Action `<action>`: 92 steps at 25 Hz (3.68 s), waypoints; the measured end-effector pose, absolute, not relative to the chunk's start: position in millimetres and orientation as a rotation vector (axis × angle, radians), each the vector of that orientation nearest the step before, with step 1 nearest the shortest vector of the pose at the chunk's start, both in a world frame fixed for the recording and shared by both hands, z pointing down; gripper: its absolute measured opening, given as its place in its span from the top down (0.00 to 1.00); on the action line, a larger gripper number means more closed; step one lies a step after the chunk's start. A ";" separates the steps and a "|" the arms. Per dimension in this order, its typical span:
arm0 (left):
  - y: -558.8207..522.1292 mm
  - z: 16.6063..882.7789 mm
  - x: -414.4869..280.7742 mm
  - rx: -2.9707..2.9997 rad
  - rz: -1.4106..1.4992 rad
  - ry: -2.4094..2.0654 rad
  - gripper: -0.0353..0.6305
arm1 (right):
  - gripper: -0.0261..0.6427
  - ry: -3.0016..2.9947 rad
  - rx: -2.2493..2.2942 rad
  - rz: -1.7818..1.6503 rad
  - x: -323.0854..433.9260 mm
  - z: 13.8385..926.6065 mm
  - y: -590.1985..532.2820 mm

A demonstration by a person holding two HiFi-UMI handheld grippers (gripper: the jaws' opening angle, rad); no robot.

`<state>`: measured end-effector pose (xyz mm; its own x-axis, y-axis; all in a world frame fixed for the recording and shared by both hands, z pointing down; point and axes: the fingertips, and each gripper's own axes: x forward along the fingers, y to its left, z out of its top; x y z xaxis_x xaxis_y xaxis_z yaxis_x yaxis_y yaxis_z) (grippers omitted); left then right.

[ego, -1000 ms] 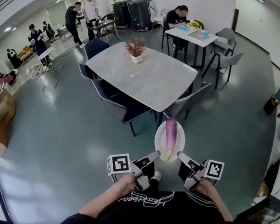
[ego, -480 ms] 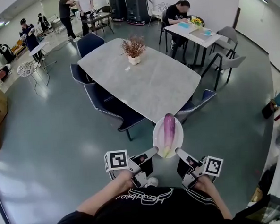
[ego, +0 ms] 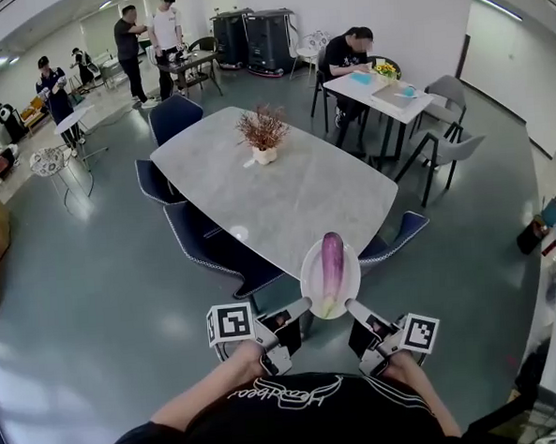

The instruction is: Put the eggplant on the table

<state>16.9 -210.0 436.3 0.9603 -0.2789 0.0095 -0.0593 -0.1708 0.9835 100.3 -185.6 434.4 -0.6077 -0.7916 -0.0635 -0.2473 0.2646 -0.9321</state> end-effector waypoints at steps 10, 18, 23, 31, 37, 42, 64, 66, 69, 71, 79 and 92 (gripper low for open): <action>-238.6 441.2 18.4 1.730 -0.221 -0.255 0.92 | 0.90 2.032 -0.952 -1.321 101.5 436.0 -216.3; -270.7 448.7 21.5 1.737 -0.247 -0.327 0.92 | 0.90 2.070 -0.922 -1.362 106.2 446.5 -253.1; -299.1 459.2 29.1 1.724 -0.261 -0.377 0.92 | 0.90 2.092 -0.903 -1.387 114.3 456.1 -285.8; -356.7 470.9 49.0 1.696 -0.275 -0.447 0.92 | 0.90 2.097 -0.867 -1.458 134.8 469.4 -349.0; -398.1 480.5 59.5 1.672 -0.291 -0.497 0.92 | 0.90 2.098 -0.859 -1.516 146.8 482.9 -393.4; -421.1 487.7 61.8 1.656 -0.304 -0.532 0.92 | 0.90 2.118 -0.840 -1.544 148.8 489.8 -419.5; -520.6 520.4 87.1 1.633 -0.299 -0.614 0.92 | 0.90 2.138 -0.887 -1.587 173.0 519.2 -522.1; -526.3 521.8 89.7 1.636 -0.293 -0.616 0.92 | 0.90 2.142 -0.897 -1.583 175.9 521.3 -527.6; -532.9 524.5 93.3 1.641 -0.288 -0.620 0.92 | 0.90 2.141 -0.914 -1.577 179.5 525.6 -534.2; -538.8 526.4 95.4 1.647 -0.286 -0.625 0.92 | 0.90 2.147 -0.921 -1.569 181.0 526.9 -540.4; -564.1 546.2 103.7 1.650 -0.242 -0.656 0.92 | 0.90 2.175 -1.024 -1.599 192.6 553.3 -564.2; -593.2 604.7 111.7 1.579 -0.193 -0.701 0.92 | 0.90 2.147 -1.090 -1.709 203.0 611.8 -593.8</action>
<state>111.7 -593.2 604.7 0.7960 -0.5366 0.2799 -0.3179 0.0229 0.9479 203.0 -593.8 611.8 -0.7119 -0.6410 0.2869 -0.4234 0.0658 -0.9036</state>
